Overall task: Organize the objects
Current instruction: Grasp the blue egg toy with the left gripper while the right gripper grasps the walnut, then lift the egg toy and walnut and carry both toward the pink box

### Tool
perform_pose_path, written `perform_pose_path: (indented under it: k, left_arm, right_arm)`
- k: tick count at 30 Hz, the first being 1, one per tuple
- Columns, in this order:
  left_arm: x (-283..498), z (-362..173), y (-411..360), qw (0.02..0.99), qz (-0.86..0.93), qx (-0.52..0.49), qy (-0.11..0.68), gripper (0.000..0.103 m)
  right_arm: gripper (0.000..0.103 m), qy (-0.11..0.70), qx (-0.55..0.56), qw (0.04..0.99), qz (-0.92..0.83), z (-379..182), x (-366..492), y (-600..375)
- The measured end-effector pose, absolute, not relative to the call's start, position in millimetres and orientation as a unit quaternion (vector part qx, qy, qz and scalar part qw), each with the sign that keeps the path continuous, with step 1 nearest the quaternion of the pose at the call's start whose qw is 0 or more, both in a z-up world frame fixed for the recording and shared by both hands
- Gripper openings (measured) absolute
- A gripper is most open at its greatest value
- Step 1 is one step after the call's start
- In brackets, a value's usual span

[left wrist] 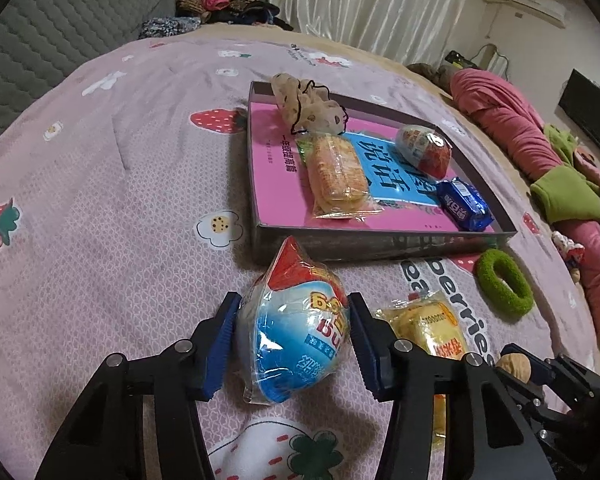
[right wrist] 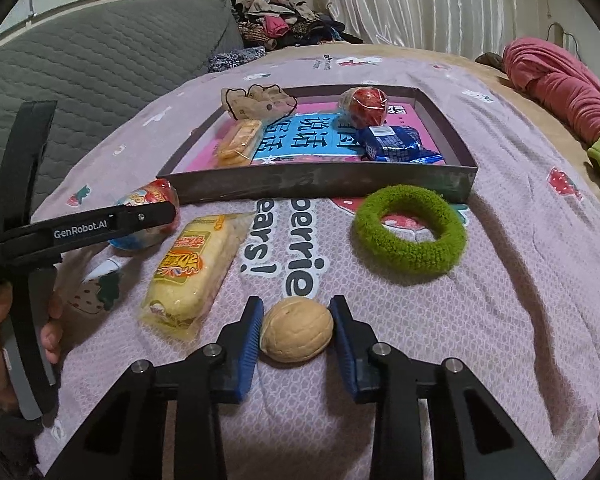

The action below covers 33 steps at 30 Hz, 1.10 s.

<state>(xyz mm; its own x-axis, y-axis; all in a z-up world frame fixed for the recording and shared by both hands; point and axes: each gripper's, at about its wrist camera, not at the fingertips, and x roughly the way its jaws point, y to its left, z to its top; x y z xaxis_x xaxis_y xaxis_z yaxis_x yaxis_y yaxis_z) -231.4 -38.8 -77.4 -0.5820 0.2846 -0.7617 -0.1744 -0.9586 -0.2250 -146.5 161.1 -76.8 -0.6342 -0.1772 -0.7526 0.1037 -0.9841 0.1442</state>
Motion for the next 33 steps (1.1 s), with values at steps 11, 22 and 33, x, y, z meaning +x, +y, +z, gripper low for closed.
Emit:
perform_pose_path:
  k: [11,22,33]
  left_arm:
    - [-209,-65,-46,0.124,0.892,-0.429,-0.070,0.055]
    - [-175,-34,-53,0.111,0.901,-0.414,-0.067,0.055]
    - [-132,4,-44,0.117,0.912,-0.391,-0.053,0.055]
  right_arm:
    - [0.035,-0.040,0.420,0.087,-0.902,-68,-135,154]
    - [0.035,-0.045,0.396,0.096,-0.912,-37,-114,153]
    - [0.035,-0.043,0.364,0.098,-0.925,6,-82,155]
